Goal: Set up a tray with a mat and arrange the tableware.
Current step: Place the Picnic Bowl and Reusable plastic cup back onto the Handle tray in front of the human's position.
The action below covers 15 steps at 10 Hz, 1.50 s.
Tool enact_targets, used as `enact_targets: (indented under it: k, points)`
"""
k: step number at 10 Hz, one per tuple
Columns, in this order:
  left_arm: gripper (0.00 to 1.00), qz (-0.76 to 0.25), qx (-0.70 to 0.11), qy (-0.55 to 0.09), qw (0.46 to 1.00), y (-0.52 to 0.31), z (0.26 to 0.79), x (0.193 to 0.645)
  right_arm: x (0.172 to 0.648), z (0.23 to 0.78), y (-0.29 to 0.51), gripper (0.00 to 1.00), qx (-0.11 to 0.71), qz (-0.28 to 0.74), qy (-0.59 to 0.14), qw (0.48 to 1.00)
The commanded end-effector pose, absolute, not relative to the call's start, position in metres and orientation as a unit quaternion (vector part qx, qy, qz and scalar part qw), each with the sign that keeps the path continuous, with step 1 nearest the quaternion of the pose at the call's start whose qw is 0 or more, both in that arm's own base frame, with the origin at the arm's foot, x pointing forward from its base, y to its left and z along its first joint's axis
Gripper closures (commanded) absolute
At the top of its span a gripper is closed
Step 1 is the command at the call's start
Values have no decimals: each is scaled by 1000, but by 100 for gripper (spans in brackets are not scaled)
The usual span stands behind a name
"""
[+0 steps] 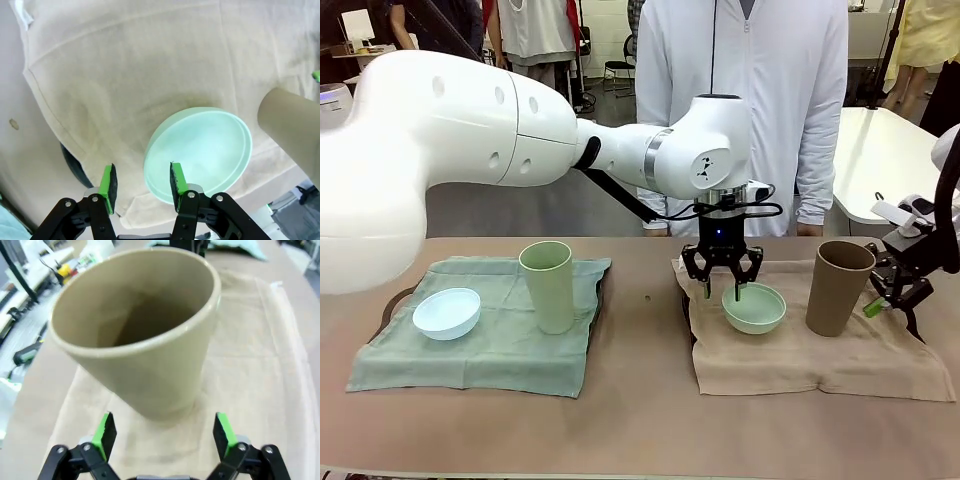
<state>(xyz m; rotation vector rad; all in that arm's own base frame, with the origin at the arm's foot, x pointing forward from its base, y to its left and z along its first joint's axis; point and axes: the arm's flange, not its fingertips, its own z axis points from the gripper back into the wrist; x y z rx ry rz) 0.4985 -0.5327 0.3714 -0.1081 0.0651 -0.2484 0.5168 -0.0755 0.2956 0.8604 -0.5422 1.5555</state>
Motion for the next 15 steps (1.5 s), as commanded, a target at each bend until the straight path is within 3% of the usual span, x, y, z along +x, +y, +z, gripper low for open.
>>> enact_targets:
  k: [1, 3, 5, 7, 8, 10, 11, 15]
  points:
    - [36, -111, -51, 41, 992, -517, 388, 493, 502, 311, -89, 0, 356, 648, -203, 641]
    - [36, -110, -56, 38, 992, -494, 410, 484, 488, 336, -117, 0, 360, 606, -215, 676]
    - [36, -143, -54, 13, 988, -468, 468, 454, 452, 389, -132, 0, 315, 530, -196, 762]
    - [36, -238, -52, -22, 970, -452, 521, 429, 420, 455, -129, 0, 264, 432, -162, 847]
    - [36, -273, -51, -29, 960, -443, 540, 417, 404, 483, -123, 0, 239, 419, -139, 865]
    - [36, -293, -32, -60, 954, -426, 567, 398, 381, 514, -106, 0, 193, 422, -119, 878]
    - [36, -260, -44, -34, 964, -456, 565, 413, 403, 498, -139, 0, 224, 420, -170, 863]
    - [36, -260, -44, -34, 964, -456, 565, 413, 403, 498, -139, 0, 224, 420, -170, 863]
